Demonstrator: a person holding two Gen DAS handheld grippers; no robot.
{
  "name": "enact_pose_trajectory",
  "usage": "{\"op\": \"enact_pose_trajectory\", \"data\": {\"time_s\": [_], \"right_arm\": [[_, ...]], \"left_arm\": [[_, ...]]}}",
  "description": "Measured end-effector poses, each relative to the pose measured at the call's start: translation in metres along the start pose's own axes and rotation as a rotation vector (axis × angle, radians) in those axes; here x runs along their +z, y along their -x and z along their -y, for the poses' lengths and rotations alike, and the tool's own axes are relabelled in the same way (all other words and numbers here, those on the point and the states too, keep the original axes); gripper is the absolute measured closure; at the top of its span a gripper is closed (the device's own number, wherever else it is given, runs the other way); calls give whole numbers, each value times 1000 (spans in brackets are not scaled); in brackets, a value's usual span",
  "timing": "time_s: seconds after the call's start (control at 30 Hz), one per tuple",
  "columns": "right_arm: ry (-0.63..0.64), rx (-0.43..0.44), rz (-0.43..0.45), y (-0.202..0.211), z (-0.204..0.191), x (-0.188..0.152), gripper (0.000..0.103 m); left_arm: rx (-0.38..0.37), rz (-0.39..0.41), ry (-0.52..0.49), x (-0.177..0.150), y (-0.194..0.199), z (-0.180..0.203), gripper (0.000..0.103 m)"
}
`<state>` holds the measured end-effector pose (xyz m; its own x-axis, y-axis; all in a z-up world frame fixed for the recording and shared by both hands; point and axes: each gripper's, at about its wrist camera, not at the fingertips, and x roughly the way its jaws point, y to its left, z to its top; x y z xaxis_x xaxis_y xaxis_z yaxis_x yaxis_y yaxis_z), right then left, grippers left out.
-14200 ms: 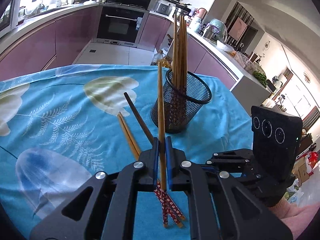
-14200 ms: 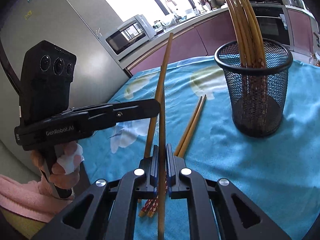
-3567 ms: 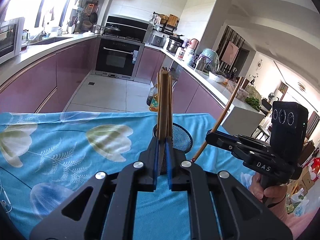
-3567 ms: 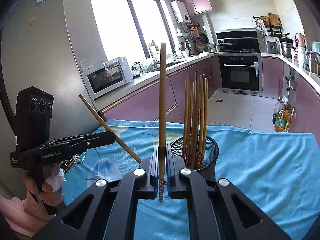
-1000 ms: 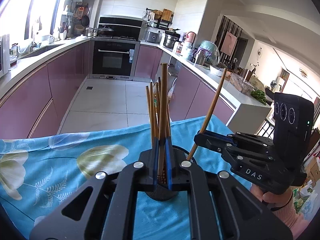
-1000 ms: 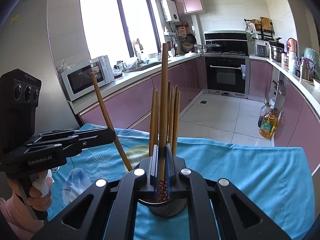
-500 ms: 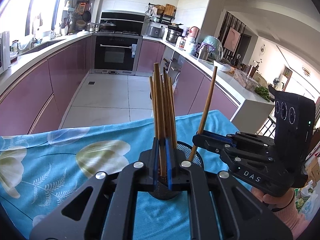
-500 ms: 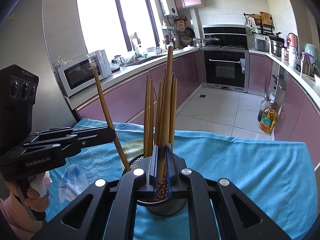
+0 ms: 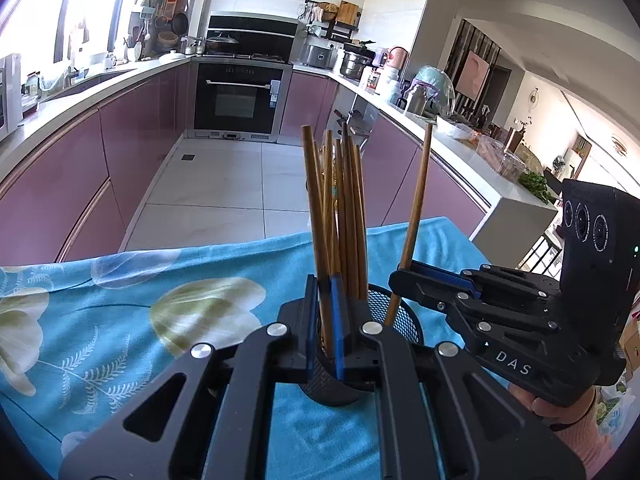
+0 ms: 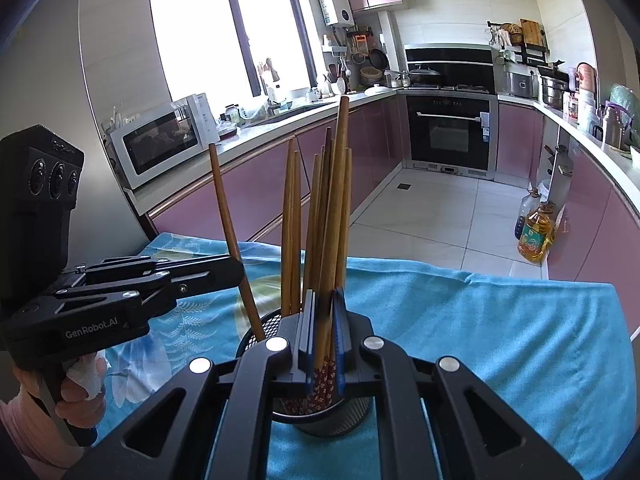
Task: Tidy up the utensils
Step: 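Lower both chopsticks into the mesh cup among the others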
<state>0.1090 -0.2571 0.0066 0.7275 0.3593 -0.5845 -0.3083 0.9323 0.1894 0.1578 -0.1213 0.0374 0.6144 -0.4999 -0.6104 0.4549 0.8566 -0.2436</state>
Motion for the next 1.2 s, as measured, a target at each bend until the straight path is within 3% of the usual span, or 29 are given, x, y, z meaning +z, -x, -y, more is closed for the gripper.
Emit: {"op": "enact_pose_trajectory", "data": {"time_s": [1.2], "right_arm": [[-20,11,-22,-13,0,4,96]], "left_arm": [[13,-30,22,1,-23,-5,96]]}}
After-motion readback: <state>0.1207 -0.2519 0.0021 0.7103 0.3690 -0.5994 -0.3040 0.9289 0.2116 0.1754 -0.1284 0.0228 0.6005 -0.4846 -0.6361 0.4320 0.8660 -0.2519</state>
